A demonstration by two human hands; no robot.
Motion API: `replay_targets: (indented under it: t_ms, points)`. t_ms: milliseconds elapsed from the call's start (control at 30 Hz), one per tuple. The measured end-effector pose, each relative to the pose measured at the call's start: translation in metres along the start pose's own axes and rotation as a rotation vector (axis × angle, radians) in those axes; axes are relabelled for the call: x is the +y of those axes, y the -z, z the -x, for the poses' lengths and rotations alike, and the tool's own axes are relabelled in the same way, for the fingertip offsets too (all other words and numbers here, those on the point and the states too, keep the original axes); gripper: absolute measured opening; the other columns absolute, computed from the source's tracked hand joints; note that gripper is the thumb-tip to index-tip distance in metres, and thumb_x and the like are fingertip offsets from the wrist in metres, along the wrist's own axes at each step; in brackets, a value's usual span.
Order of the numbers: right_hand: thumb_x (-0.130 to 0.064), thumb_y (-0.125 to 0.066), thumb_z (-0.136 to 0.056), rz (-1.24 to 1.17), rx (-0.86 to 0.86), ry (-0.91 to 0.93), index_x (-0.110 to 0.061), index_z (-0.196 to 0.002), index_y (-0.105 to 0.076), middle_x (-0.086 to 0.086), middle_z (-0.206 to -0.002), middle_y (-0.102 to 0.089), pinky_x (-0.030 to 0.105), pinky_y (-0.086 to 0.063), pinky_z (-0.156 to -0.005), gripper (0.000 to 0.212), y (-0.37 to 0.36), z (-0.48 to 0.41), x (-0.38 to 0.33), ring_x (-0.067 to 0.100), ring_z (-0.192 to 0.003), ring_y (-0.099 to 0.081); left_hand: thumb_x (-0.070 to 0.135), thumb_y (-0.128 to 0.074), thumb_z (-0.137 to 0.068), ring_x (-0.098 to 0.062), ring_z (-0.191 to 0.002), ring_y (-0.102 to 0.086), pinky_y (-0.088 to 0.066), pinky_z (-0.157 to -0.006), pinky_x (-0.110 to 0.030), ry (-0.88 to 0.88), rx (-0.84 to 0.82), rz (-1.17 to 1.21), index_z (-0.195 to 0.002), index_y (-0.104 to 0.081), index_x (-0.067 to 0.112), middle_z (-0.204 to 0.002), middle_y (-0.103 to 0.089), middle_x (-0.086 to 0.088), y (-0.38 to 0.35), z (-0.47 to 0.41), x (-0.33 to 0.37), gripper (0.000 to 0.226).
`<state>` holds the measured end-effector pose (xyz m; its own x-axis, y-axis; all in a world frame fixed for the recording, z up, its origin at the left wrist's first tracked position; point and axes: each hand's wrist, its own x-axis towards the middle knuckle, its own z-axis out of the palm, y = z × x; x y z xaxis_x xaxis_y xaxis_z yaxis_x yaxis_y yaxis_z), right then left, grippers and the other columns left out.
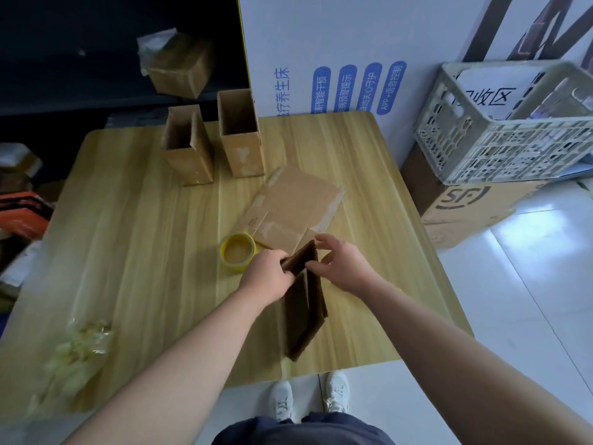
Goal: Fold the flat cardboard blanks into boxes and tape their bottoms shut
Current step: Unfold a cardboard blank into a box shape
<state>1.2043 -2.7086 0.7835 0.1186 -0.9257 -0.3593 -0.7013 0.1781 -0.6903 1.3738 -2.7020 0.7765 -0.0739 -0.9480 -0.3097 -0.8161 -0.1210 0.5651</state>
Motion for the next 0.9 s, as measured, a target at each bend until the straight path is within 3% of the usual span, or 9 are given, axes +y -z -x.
replay_targets:
  t_ms: [100, 200, 333, 400, 467, 600, 700, 800, 900]
  points:
    - [-0.038, -0.066, -0.082, 0.202, -0.254, -0.206, -0.016, -0.131, -0.053, 0.004, -0.117, -0.064, 0.034, -0.057, -0.087, 0.056, -0.001, 0.004, 0.001, 0.021, -0.1, -0.065, 0.0, -0.049, -0.082, -0.028, -0.082, -0.063, -0.052, -0.064, -0.031, 0.091, 0.049, 0.15, -0.093, -0.066, 0.021, -0.087, -0.064, -0.003, 0.0, -0.005, -0.014, 0.03]
    - [-0.04, -0.059, -0.086, 0.282, -0.401, -0.365, -0.005, -0.104, -0.063, 0.01, -0.092, -0.068, 0.04, -0.06, -0.078, 0.04, 0.007, 0.011, 0.003, 0.027, -0.085, -0.071, -0.003, -0.049, -0.083, -0.025, -0.072, -0.063, -0.058, -0.06, -0.033, 0.202, 0.132, 0.314, -0.085, -0.063, 0.023, -0.081, -0.061, -0.002, 0.004, -0.006, -0.021, 0.029]
    - [-0.067, -0.045, -0.089, 0.364, -0.234, -0.503, -0.008, -0.087, -0.056, 0.006, -0.079, -0.065, 0.034, -0.059, -0.07, 0.059, 0.016, 0.018, 0.003, 0.023, -0.065, -0.068, -0.004, -0.053, -0.085, -0.017, -0.055, -0.057, -0.056, -0.048, -0.029, 0.294, 0.112, 0.556, -0.076, -0.055, 0.012, -0.079, -0.054, -0.004, 0.009, 0.001, -0.022, 0.018]
    - [-0.065, -0.048, -0.089, 0.303, -0.086, -0.53, -0.01, -0.079, -0.055, 0.004, -0.072, -0.065, 0.026, -0.055, -0.056, 0.056, 0.022, 0.019, 0.005, 0.019, -0.055, -0.065, 0.0, -0.055, -0.084, -0.021, -0.058, -0.058, -0.052, -0.044, -0.025, 0.315, 0.114, 0.596, -0.082, -0.054, 0.013, -0.085, -0.054, -0.004, 0.011, 0.006, -0.027, 0.014]
    - [-0.053, -0.056, -0.091, 0.081, 0.033, -0.535, -0.008, -0.073, -0.052, 0.006, -0.064, -0.064, 0.021, -0.047, -0.046, 0.048, 0.024, 0.018, 0.009, 0.018, -0.044, -0.06, 0.008, -0.061, -0.082, -0.023, -0.062, -0.06, -0.051, -0.046, -0.026, 0.265, 0.127, 0.499, -0.08, -0.053, 0.017, -0.082, -0.057, -0.002, 0.013, 0.01, -0.033, 0.012]
    - [-0.036, -0.056, -0.095, -0.091, 0.172, -0.429, -0.006, -0.066, -0.056, 0.01, -0.057, -0.066, 0.026, -0.052, -0.054, 0.041, 0.015, 0.017, 0.006, 0.02, -0.045, -0.059, 0.045, -0.065, -0.081, -0.022, -0.064, -0.056, -0.036, -0.053, -0.028, 0.074, 0.127, -0.004, -0.065, -0.045, 0.019, -0.062, -0.056, 0.004, 0.015, 0.016, -0.028, 0.037]
    - [-0.031, -0.05, -0.097, -0.119, 0.181, -0.402, -0.007, -0.072, -0.059, 0.014, -0.068, -0.072, 0.034, -0.057, -0.069, 0.036, 0.005, 0.015, -0.001, 0.022, -0.054, -0.063, 0.054, -0.054, -0.088, -0.021, -0.057, -0.047, -0.029, -0.049, -0.028, 0.047, 0.105, -0.037, -0.058, -0.038, 0.017, -0.053, -0.045, 0.004, 0.012, 0.014, -0.017, 0.05]
    - [-0.03, -0.048, -0.095, -0.11, 0.177, -0.388, -0.009, -0.086, -0.058, 0.011, -0.065, -0.07, 0.033, -0.053, -0.066, 0.025, -0.005, 0.011, -0.003, 0.02, -0.057, -0.06, 0.057, -0.048, -0.091, -0.023, -0.054, -0.042, -0.024, -0.046, -0.03, 0.059, 0.093, -0.019, -0.054, -0.033, 0.016, -0.048, -0.036, 0.003, 0.01, 0.009, -0.01, 0.057]
    - [-0.025, -0.046, -0.093, -0.082, 0.184, -0.381, -0.008, -0.09, -0.057, 0.01, -0.063, -0.067, 0.034, -0.052, -0.066, 0.021, -0.009, 0.004, -0.002, 0.025, -0.062, -0.061, 0.064, -0.059, -0.078, -0.02, -0.055, -0.044, -0.037, -0.053, -0.036, 0.003, 0.06, 0.07, -0.058, -0.038, 0.017, -0.053, -0.042, 0.004, 0.006, 0.005, -0.013, 0.056]
